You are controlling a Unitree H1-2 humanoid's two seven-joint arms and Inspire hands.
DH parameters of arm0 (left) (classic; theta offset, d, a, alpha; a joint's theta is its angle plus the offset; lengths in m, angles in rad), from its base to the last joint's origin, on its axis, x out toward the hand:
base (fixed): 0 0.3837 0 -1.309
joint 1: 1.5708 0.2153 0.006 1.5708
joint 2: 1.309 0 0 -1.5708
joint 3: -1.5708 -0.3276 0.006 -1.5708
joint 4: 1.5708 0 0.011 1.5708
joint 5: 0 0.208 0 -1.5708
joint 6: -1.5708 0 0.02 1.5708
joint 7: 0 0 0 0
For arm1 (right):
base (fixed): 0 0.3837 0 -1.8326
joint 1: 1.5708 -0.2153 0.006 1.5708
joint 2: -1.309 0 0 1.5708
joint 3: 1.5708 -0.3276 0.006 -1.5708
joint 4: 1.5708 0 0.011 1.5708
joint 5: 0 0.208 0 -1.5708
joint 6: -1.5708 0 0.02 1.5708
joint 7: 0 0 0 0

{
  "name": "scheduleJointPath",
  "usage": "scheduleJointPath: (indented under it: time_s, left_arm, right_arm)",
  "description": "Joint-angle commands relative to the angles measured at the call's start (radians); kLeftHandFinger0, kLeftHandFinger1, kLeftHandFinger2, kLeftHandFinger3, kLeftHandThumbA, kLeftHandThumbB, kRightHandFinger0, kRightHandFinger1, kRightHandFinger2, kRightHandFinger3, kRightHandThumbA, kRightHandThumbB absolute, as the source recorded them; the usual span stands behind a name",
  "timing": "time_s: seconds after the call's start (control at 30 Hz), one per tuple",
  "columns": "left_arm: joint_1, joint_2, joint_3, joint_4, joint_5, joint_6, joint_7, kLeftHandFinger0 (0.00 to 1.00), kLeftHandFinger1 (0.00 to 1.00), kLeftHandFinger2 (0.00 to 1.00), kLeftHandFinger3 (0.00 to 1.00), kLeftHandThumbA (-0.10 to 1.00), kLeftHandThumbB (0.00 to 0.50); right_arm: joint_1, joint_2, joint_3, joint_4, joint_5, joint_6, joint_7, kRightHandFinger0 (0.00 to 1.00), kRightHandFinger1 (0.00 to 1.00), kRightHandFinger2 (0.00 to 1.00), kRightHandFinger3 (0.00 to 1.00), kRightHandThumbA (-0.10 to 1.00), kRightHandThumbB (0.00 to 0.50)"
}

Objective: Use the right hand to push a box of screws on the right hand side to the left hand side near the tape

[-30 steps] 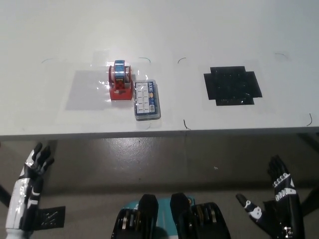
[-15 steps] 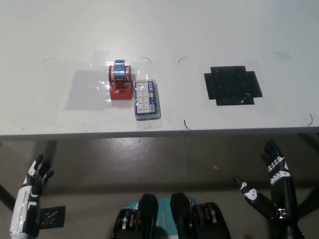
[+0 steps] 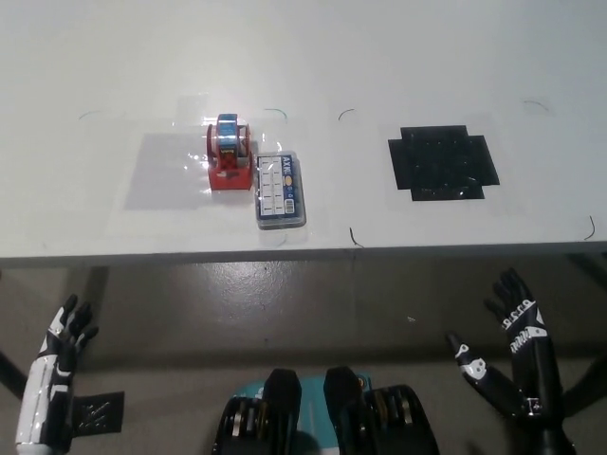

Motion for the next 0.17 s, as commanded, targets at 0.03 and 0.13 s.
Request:
scheduleJointPath:
  time_s: [0.03,0.13]
  left_arm:
    - [-0.005,-0.006,0.005,-0.024,-0.003,-0.039,0.011,1.00,1.00,1.00,1.00,0.94,0.248]
    - [-0.005,-0.006,0.006,-0.023,0.001,-0.039,0.013,1.00,1.00,1.00,1.00,0.94,0.245]
  right_arm:
    - [-0.018,-0.002,-0.012,-0.011,0.009,-0.017,0.014,0.85,0.93,1.00,1.00,0.77,0.139]
    - [-0.020,-0.002,-0.012,-0.007,0.008,-0.017,0.014,0.83,0.92,1.00,1.00,0.75,0.134]
